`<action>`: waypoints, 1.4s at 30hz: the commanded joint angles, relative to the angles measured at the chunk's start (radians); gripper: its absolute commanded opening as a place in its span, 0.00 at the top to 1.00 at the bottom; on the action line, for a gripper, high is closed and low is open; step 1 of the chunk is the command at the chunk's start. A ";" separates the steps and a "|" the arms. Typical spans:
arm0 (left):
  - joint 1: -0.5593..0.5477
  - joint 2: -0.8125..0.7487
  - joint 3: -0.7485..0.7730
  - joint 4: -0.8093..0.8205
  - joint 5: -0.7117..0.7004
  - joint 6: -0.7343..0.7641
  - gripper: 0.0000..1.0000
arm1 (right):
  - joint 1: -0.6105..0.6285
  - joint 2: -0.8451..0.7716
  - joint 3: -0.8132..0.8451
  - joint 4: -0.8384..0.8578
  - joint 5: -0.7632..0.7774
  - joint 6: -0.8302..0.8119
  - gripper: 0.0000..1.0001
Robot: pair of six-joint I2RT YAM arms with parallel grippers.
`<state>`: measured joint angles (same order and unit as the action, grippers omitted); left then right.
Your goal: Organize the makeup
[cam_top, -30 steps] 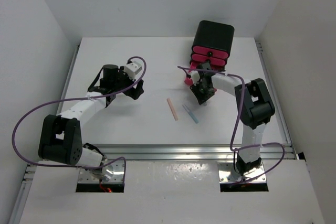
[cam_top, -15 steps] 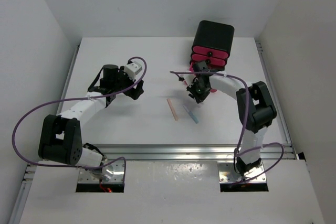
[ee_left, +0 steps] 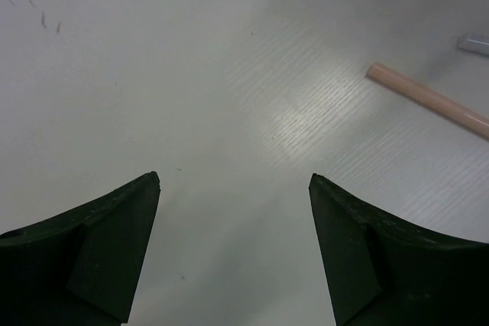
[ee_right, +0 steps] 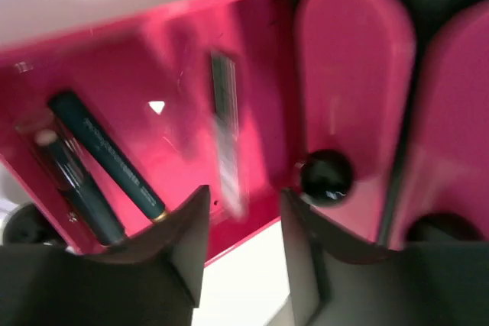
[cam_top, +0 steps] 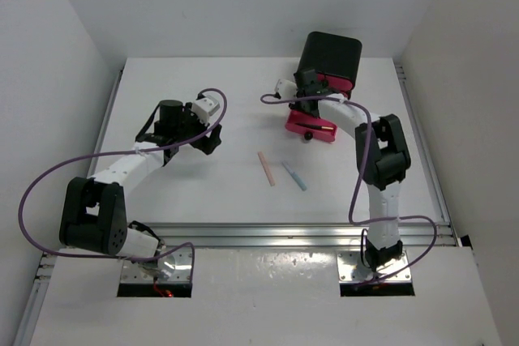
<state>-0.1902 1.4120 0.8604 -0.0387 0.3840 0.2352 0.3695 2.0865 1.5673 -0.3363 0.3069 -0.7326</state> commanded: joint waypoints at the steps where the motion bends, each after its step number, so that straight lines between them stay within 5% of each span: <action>1: -0.008 -0.010 -0.001 0.008 -0.007 0.015 0.15 | 0.003 -0.003 0.008 0.052 0.095 -0.071 0.56; 4: -0.008 -0.010 -0.001 -0.003 -0.007 0.015 0.15 | 0.003 -0.029 0.016 0.043 0.106 -0.056 0.43; 5: -0.008 0.001 0.008 -0.003 0.003 0.015 0.15 | 0.009 -0.037 0.014 0.045 0.129 -0.051 0.29; 10: -0.008 0.010 0.017 -0.003 0.003 0.024 0.15 | 0.034 -0.160 -0.016 -0.007 0.143 0.125 0.29; 13: -0.008 0.010 0.017 -0.003 0.003 0.015 0.15 | 0.071 -0.261 -0.085 -0.119 -0.039 0.344 0.25; 14: -0.008 0.010 0.017 -0.003 0.003 0.015 0.15 | 0.094 -0.297 -0.158 -0.135 -0.215 0.407 0.23; 18: -0.008 0.019 0.008 -0.003 0.003 0.015 0.15 | 0.169 -0.362 -0.334 -0.148 -0.331 0.565 0.20; 27: -0.017 0.019 -0.012 0.029 0.012 0.006 0.15 | 0.276 -0.297 -0.500 -0.156 -0.309 0.720 0.27; 32: -0.017 0.001 -0.030 0.030 0.012 0.006 0.15 | 0.270 -0.238 -0.510 -0.147 -0.247 0.726 0.49; 37: -0.017 -0.008 -0.040 0.039 0.003 0.006 0.15 | 0.232 -0.235 -0.517 -0.153 -0.250 0.763 0.95; 42: -0.017 -0.008 -0.040 0.039 0.003 0.006 0.15 | 0.197 -0.292 -0.439 -0.211 -0.209 0.696 1.00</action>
<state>-0.1978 1.4269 0.8268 -0.0372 0.3771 0.2493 0.5854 1.8397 1.0645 -0.5114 0.0277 0.0132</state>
